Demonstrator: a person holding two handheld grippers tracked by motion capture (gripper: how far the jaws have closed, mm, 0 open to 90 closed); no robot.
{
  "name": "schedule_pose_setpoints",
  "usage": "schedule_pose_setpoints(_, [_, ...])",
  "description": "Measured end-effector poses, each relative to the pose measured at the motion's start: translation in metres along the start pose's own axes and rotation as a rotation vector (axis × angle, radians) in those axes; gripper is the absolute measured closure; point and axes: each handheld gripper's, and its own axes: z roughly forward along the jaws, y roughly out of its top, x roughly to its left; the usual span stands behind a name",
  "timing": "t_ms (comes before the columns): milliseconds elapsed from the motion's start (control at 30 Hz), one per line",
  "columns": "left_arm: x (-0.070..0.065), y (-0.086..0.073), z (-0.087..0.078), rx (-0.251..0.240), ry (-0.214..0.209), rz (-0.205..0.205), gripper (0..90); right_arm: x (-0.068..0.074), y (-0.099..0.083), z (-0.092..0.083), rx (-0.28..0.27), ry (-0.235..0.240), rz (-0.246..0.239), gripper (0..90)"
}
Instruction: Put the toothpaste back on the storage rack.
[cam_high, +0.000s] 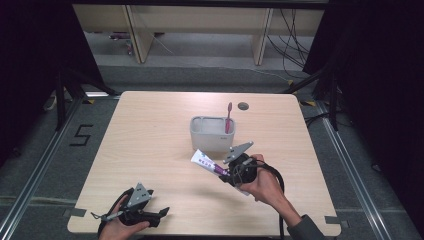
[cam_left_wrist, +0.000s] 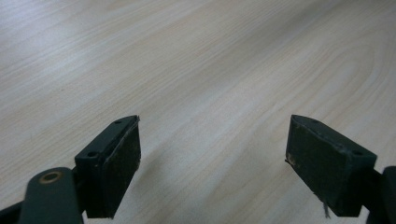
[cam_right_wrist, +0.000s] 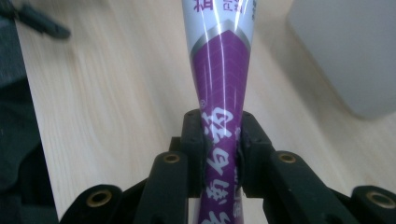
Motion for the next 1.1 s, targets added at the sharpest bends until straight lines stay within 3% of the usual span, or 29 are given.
schedule_pose_setpoints(167, [0.000, 0.000, 0.000, -0.001, 0.001, -0.004, 17.5, -0.007, 0.010, -0.005, -0.091, 0.020, 0.050, 76.1])
schedule_pose_setpoints(300, [0.000, 0.001, 0.001, -0.005, 0.000, -0.012, 17.4, -0.014, 0.018, -0.007, -0.151, 0.026, 0.035, 76.2])
schedule_pose_setpoints(367, [0.000, 0.000, 0.000, -0.002, -0.001, -0.001, 17.4, -0.016, 0.021, -0.008, -0.173, 0.027, 0.050, 76.2])
schedule_pose_setpoints(467, [0.000, 0.001, 0.000, -0.001, -0.003, -0.004, 17.4, -0.018, 0.028, -0.009, -0.200, 0.018, 0.072, 76.2])
schedule_pose_setpoints(500, [-0.001, 0.000, 0.001, -0.010, -0.003, -0.011, 17.4, -0.021, 0.030, -0.009, -0.224, 0.011, 0.054, 76.2])
schedule_pose_setpoints(633, [0.000, 0.001, 0.000, -0.001, -0.001, -0.006, 17.4, -0.028, 0.040, -0.012, -0.288, 0.009, 0.072, 76.2])
schedule_pose_setpoints(667, [-0.001, 0.000, 0.001, -0.009, -0.005, -0.010, 17.4, -0.030, 0.043, -0.013, -0.305, 0.014, 0.100, 76.2])
schedule_pose_setpoints(800, [-0.001, 0.001, 0.001, -0.009, -0.004, -0.013, 17.4, -0.037, 0.053, -0.013, -0.371, -0.004, 0.095, 76.2])
schedule_pose_setpoints(900, [-0.001, 0.000, 0.000, -0.002, -0.006, 0.002, 17.4, -0.043, 0.060, -0.012, -0.428, -0.007, 0.123, 76.1])
schedule_pose_setpoints(1000, [-0.001, 0.001, 0.000, -0.001, -0.004, -0.002, 17.4, -0.050, 0.066, -0.011, -0.435, -0.015, 0.140, 76.1])
schedule_pose_setpoints(1100, [-0.001, 0.000, 0.001, -0.002, -0.007, 0.002, 17.4, -0.059, 0.071, -0.009, -0.488, -0.030, 0.166, 76.1])
